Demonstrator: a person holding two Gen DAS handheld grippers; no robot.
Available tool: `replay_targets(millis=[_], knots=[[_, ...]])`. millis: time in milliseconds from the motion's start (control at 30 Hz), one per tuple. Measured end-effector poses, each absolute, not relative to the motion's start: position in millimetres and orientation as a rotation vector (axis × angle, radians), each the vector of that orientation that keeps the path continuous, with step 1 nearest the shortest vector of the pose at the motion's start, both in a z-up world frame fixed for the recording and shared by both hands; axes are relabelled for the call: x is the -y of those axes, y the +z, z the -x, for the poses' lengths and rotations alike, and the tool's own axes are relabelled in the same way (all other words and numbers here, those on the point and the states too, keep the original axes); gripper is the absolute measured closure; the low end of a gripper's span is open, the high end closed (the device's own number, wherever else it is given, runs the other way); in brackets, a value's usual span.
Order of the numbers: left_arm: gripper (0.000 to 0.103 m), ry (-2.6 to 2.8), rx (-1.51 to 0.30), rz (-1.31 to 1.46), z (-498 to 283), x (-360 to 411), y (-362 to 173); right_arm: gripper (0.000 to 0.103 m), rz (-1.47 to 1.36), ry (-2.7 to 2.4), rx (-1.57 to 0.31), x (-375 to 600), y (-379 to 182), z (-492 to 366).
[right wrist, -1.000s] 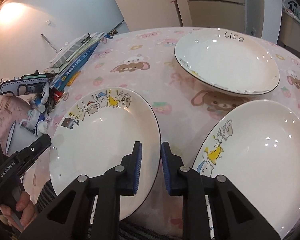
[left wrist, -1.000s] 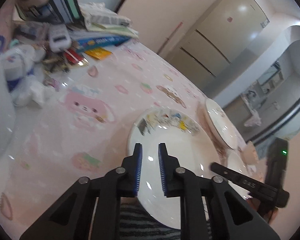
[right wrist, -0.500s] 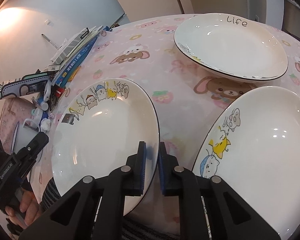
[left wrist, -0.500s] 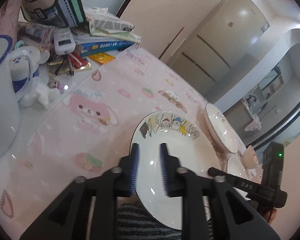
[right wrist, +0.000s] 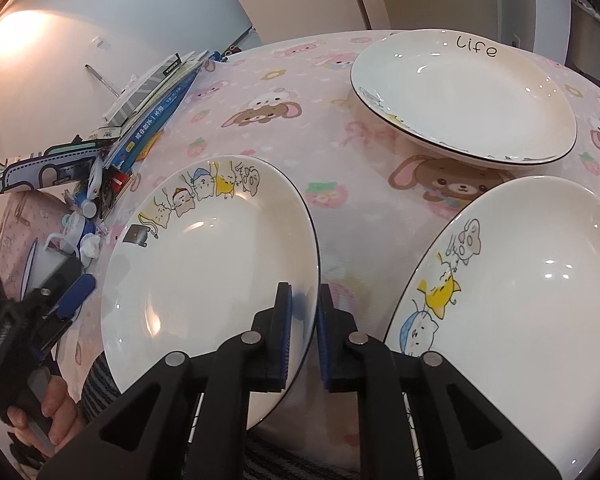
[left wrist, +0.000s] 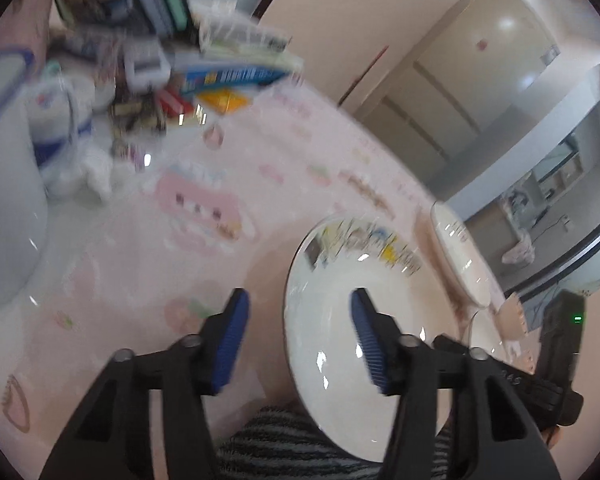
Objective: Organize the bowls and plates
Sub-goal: 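Lift the cartoon-rim plate with the right gripper toward the 'Life' plate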
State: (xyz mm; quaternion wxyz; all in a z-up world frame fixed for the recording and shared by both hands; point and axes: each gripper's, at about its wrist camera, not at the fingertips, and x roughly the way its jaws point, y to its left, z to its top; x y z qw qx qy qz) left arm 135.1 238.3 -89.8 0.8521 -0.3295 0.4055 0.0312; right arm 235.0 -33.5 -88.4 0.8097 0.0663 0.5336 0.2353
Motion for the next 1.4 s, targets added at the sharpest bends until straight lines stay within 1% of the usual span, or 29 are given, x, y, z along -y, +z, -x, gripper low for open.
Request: replay_targets(millis=[33, 67, 100, 133, 167, 433, 467, 567, 700, 833, 1100, 1400], knots=[[0.056, 0.058, -0.881, 0.716, -139.0, -240.3, -95.4, 0.092, -0.142, 0.503, -1.139, 33.4, -88.4, -235.1], [0.066, 0.053, -0.892, 0.729, -141.0, -241.4, -98.5, 0.092, -0.144, 0.504, -1.14, 33.4, -88.3, -235.3], [0.072, 0.05, -0.896, 0.732, -142.1, -241.6, -100.0, 0.092, -0.145, 0.504, -1.14, 33.1, -88.6, -235.1], [0.09, 0.051, -0.901, 0.713, -144.1, -238.5, -100.5, 0.092, -0.145, 0.505, -1.14, 32.9, -88.7, -235.1], [0.092, 0.053, -0.912, 0.691, -145.5, -234.9, -100.9, 0.092, -0.144, 0.504, -1.139, 32.8, -88.7, -235.1], [0.093, 0.063, -0.929, 0.648, -152.3, -218.2, -100.1, 0.092, -0.148, 0.505, -1.13, 33.8, -89.2, -235.0], [0.09, 0.051, -0.948, 0.639, -154.2, -218.3, -101.6, 0.092, -0.144, 0.504, -1.123, 33.5, -89.3, -234.0], [0.09, 0.048, -0.948, 0.639, -155.5, -219.1, -102.7, 0.092, -0.139, 0.499, -1.112, 32.9, -89.0, -232.6], [0.089, 0.059, -0.94, 0.612, -149.1, -222.5, -100.9, 0.092, -0.155, 0.501, -1.112, 35.2, -89.0, -232.7], [0.089, 0.036, -0.881, 0.523, -140.3, -214.5, -85.1, 0.092, -0.165, 0.496, -1.109, 40.3, -85.1, -232.0], [0.089, -0.002, -0.824, 0.501, -128.5, -212.6, -70.3, 0.092, -0.155, 0.504, -1.036, 49.9, -59.6, -221.3], [0.089, -0.045, -0.768, 0.491, -102.5, -193.7, -22.1, 0.092, -0.228, 0.529, -0.951, 77.8, -13.6, -191.6]])
